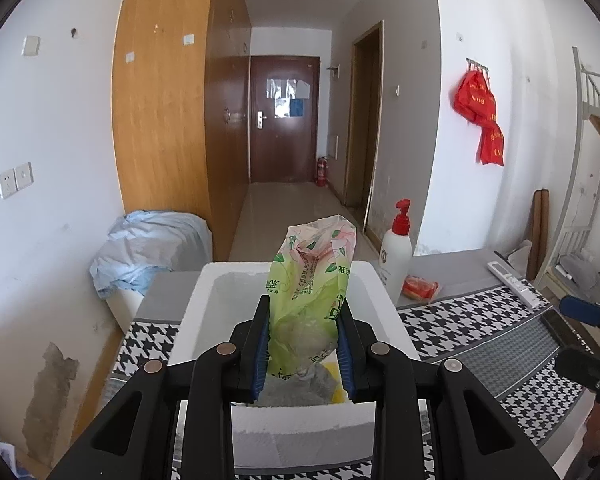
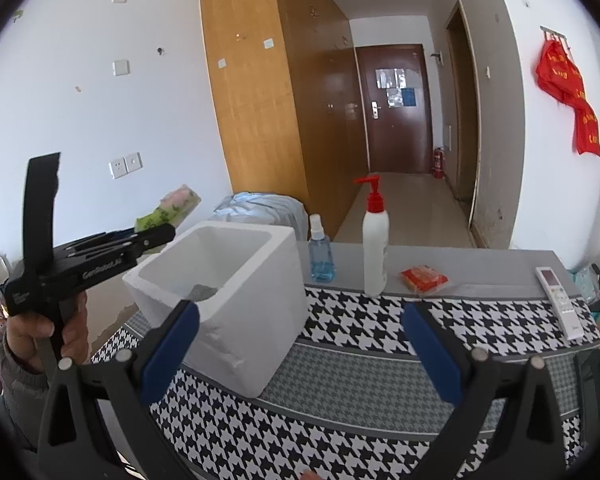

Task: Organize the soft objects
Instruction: 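Lower the green tissue packet into the foam box and open the left gripper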

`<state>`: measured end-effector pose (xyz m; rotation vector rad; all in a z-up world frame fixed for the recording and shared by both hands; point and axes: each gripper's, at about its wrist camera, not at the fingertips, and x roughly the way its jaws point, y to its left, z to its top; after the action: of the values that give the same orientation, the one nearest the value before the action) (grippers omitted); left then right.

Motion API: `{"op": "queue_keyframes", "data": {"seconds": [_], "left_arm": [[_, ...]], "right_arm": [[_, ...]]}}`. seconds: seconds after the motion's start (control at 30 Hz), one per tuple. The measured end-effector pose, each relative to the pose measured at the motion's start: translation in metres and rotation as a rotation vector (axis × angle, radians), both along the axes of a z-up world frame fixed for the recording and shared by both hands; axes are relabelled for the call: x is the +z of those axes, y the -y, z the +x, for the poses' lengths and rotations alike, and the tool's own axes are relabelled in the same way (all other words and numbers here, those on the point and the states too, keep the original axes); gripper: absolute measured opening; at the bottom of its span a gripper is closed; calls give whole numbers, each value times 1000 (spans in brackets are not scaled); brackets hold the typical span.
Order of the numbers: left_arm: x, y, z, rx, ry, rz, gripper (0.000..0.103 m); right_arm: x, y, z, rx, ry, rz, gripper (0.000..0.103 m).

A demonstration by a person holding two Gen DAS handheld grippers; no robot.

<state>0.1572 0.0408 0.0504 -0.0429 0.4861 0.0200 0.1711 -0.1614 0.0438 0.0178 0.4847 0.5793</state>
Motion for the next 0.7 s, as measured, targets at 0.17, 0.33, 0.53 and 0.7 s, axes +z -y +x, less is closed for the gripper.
{"op": "queue_keyframes", "data": {"seconds": [0.17,0.33,0.53,0.7], "left_arm": [[-5,-3,13,1,-38,-11,30],[-10,-3,23,-7,-77,-22,30],[-13,-3,32,-5,-101,-23,30],[-16,-5,39,11,-120,-17,33]], "right_arm": [[-2,5,-1,-16,-8,0,103],[-2,10,-2,-29,-12,-1,103],[-4,15,-5,-40,-14,-7,103],[-4,21,-6,-60,-17,-2,103]]}}
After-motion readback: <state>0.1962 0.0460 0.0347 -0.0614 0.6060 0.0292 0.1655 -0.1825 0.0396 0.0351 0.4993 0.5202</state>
